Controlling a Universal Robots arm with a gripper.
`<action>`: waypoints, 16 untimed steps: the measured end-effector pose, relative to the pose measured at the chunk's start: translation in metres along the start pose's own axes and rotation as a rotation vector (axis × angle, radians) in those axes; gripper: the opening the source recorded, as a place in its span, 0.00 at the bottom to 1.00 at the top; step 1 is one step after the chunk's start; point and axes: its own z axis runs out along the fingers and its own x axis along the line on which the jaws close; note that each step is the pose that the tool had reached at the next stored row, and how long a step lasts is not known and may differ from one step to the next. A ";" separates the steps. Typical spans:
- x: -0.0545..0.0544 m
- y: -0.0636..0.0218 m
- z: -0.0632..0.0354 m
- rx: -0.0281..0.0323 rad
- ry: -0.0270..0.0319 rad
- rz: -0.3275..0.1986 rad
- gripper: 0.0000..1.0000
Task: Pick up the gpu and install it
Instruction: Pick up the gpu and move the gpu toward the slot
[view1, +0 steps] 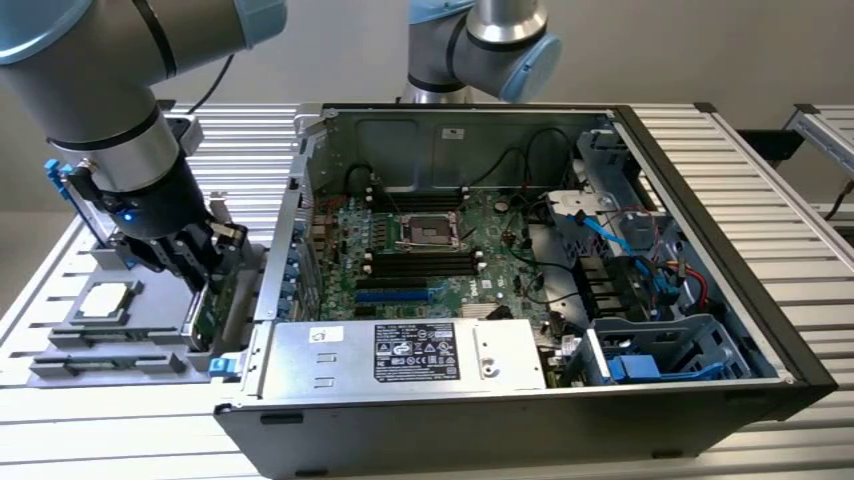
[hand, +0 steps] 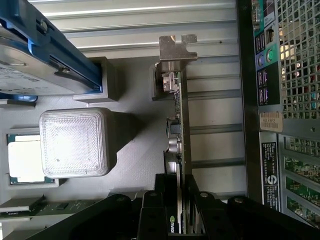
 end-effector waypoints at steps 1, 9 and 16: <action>0.000 0.0000 0.0000 0.0001 0.0000 0.000 0.27; 0.000 0.0000 0.0000 0.0000 0.0000 0.000 0.27; 0.000 0.0000 0.0000 -0.0001 0.0000 0.000 0.27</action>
